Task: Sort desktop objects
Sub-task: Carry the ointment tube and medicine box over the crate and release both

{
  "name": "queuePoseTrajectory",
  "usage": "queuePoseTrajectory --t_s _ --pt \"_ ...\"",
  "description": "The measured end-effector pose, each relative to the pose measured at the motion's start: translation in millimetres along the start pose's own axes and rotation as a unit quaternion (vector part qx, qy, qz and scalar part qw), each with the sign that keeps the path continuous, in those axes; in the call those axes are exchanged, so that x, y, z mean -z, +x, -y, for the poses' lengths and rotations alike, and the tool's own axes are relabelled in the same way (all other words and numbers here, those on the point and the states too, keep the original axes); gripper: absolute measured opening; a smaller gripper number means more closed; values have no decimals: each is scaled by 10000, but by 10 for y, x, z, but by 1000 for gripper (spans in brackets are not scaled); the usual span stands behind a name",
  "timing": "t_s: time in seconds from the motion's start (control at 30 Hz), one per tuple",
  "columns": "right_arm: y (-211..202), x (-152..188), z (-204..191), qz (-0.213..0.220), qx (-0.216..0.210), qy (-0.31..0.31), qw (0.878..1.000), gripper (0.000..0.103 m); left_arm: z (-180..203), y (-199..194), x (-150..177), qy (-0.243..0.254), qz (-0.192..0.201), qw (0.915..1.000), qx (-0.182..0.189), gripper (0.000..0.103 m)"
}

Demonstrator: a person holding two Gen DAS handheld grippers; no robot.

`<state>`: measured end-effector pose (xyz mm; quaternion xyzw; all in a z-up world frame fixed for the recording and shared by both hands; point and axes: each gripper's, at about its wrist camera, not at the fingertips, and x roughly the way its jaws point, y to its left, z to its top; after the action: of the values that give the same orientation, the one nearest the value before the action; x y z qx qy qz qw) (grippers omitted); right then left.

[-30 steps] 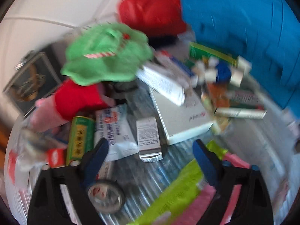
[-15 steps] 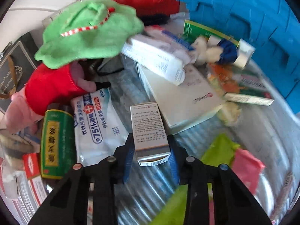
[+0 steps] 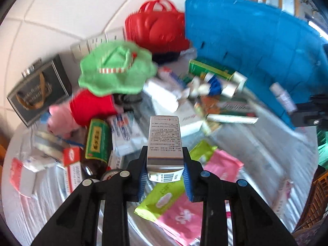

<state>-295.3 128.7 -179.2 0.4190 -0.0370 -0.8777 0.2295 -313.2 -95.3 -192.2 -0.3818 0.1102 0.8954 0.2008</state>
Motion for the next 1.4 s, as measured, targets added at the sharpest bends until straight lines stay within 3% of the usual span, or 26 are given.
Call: queuePoseTrajectory --t_s 0.17,0.3,0.5,0.63,1.0,1.3,1.33,1.37,1.4 --pt "-309 -105 -199 395 163 -207 9989 19 217 -508 -268 177 628 9977 159 29" --pt "-791 -181 -311 874 474 -252 9947 19 561 -898 -647 416 1228 9906 436 29" --pt "-1829 -189 -196 1782 1216 -216 9762 19 1311 -1276 -1278 741 1928 9761 683 29" --pt "-2471 -158 158 2246 1683 -45 9598 19 1986 -1458 -1697 999 2340 9657 526 29" --pt "-3392 -301 1541 2561 2216 491 9396 19 3456 -1211 -2787 701 2457 9668 -70 30" --pt "-3595 -317 2140 2431 2210 704 9419 19 3967 -947 -3072 613 2154 9741 -320 31" --pt "-3604 -293 2126 2402 2183 726 9431 21 3986 -909 -3099 575 2085 9756 -373 34" --pt "-3595 -304 2153 2379 2160 771 9438 21 4027 -907 -3102 566 2037 9765 -426 52" --pt "-3581 -322 2184 2368 2164 823 9436 31 4054 -865 -3131 594 1931 9777 -571 70"
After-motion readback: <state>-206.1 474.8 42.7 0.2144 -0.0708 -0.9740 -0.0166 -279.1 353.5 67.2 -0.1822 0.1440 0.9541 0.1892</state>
